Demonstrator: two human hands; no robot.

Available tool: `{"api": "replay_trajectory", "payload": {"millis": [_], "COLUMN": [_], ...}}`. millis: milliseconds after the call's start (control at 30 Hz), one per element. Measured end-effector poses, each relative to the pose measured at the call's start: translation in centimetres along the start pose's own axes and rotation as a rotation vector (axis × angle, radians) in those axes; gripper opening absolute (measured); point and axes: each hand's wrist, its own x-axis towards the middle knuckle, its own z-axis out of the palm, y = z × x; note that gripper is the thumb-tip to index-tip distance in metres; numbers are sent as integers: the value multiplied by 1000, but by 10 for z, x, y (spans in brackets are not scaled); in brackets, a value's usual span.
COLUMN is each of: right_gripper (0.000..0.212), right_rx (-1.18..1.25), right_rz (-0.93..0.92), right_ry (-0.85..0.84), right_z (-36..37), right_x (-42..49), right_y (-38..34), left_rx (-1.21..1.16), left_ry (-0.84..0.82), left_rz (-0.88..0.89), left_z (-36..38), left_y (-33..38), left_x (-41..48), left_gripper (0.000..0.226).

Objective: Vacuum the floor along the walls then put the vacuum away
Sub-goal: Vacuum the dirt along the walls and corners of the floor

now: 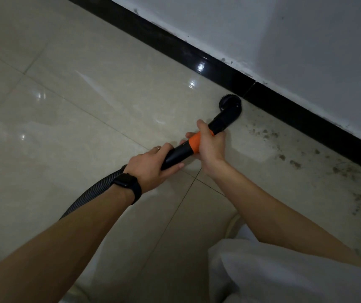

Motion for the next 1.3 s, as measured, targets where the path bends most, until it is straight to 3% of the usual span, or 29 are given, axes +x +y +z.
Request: {"api": "replay_trajectory", "payload": {"millis": [300,500,700,1133,1300], "right_gripper": [35,45,53,39,29], "right_rx": [-22,-181,-167,-108,-111], "right_rz": [57,102,136,21,16], "right_ry": [35,113,144,169,161], "right_z": [20,11,-4,-29,-33], "right_x": [-33,-64,-64,-20,-4], "right_y": [29,66,66,22,7], "left_rx": [92,159,150,27,-10], "left_ry": [-49,-102,-118,-100,-67], "left_rz": [31,102,112,107,99], "left_z": [-5,0,3,14,13], "left_y": [-32,-57,-42,1,12], "left_x": [-32,-66,-65,-11,5], "left_gripper": [52,63,68,40,43]}}
